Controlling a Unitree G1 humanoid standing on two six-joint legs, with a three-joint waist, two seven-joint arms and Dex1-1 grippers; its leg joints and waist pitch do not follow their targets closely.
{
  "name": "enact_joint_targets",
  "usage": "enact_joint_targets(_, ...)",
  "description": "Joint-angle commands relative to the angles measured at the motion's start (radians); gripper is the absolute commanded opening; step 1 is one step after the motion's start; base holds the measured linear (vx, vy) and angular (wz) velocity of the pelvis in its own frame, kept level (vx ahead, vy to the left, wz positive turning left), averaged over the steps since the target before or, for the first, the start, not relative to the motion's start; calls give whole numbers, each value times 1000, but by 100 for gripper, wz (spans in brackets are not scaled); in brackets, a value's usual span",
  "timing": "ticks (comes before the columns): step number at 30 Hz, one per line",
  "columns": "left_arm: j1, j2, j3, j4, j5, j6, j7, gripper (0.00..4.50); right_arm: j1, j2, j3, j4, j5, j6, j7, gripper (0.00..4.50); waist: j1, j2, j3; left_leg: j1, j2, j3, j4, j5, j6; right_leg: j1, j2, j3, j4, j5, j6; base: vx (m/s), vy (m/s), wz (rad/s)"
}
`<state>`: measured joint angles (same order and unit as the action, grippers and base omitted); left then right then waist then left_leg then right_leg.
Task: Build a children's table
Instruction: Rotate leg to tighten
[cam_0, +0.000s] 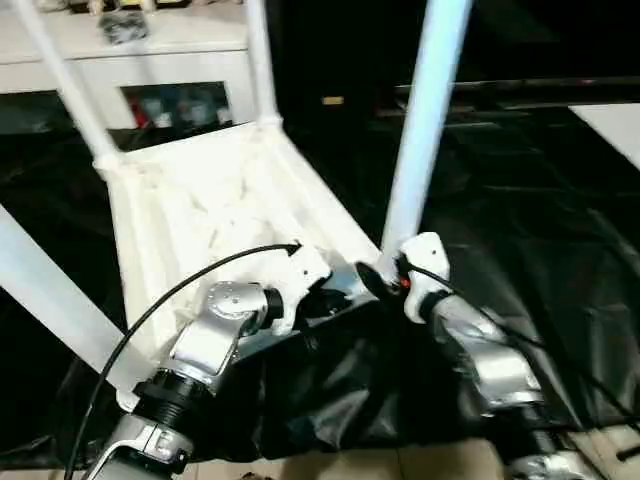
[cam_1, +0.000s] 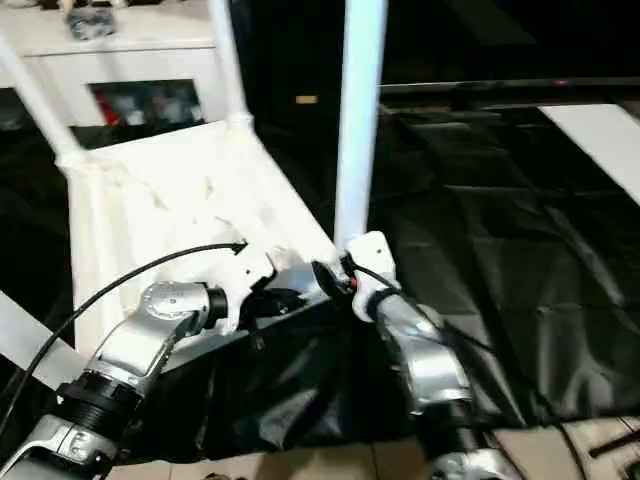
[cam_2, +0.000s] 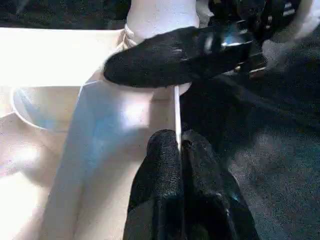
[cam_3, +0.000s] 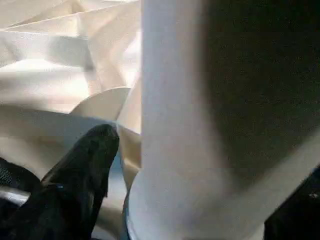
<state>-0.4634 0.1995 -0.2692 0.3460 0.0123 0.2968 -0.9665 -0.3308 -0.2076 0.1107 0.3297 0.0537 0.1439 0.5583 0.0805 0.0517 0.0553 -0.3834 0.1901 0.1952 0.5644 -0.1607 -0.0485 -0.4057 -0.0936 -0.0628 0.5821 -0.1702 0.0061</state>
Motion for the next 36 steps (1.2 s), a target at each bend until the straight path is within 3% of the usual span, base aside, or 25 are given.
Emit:
enact_joint_targets(1,2,-9,-42,-63,-77,-62,-111,0,28,-33,80,-32,22,9,145,389,7,-15,-59,14,36,-15,-57,-208,79,45,-48,40,-56,-126,-217,0,0,0)
enact_joint_targets(5,-1,28,-37,-65,-96,-68,-176,0,51,-105,85,-84,56,16,267,389,18,-15,-58,14,38,-14,-54,-183,106,46,-47,37,-52,-99,-238,0,0,0)
enact_joint_targets(8,-23,82,-33,-38,-103,-85,-263,0,82,-213,102,-145,100,36,445,389,30,-16,-55,17,42,-14,-57,-221,96,44,-50,37,-59,-179,-227,0,0,0)
enact_joint_targets(10,-29,96,-31,-29,-105,-88,-285,0,89,-239,109,-156,112,41,488,389,37,-11,-52,24,46,-13,-60,-250,85,38,-49,39,-63,-216,-221,0,0,0)
enact_joint_targets(14,-38,130,-41,-17,-112,-94,-335,0,93,-280,128,-176,129,70,549,389,40,-14,-50,25,47,-14,-65,-294,54,37,-52,42,-68,-276,-213,0,0,0)
enact_joint_targets(17,-43,146,-46,-5,-110,-103,-357,0,88,-287,135,-181,140,90,581,375,41,-21,-53,24,47,-15,-65,-289,50,39,-53,41,-67,-282,-207,0,0,0)
enact_joint_targets(20,-41,154,-44,-4,-114,-103,-369,0,88,-288,145,-192,150,104,602,355,44,-21,-55,22,47,-15,-64,-264,50,40,-55,41,-63,-254,-212,0,0,0)
enact_joint_targets(25,-35,157,-44,-11,-119,-93,-391,0,93,-295,159,-203,157,113,630,316,56,-19,-59,20,46,-14,-59,-224,63,42,-55,40,-56,-203,-226,0,0,0)
enact_joint_targets(32,-33,164,-49,-6,-124,-98,-401,0,101,-291,171,-214,161,128,641,270,60,-18,-59,20,46,-15,-58,-235,57,43,-55,40,-55,-207,-228,0,0,0)
enact_joint_targets(35,-30,160,-47,-9,-124,-94,-401,0,115,-287,179,-223,164,136,649,266,61,-16,-61,20,46,-16,-58,-233,54,44,-55,39,-54,-199,-227,0,0,0)
enact_joint_targets(36,-29,156,-46,-9,-123,-94,-399,0,121,-283,181,-225,167,137,648,265,62,-11,-62,20,46,-17,-57,-232,53,43,-55,39,-53,-193,-229,0,0,0)
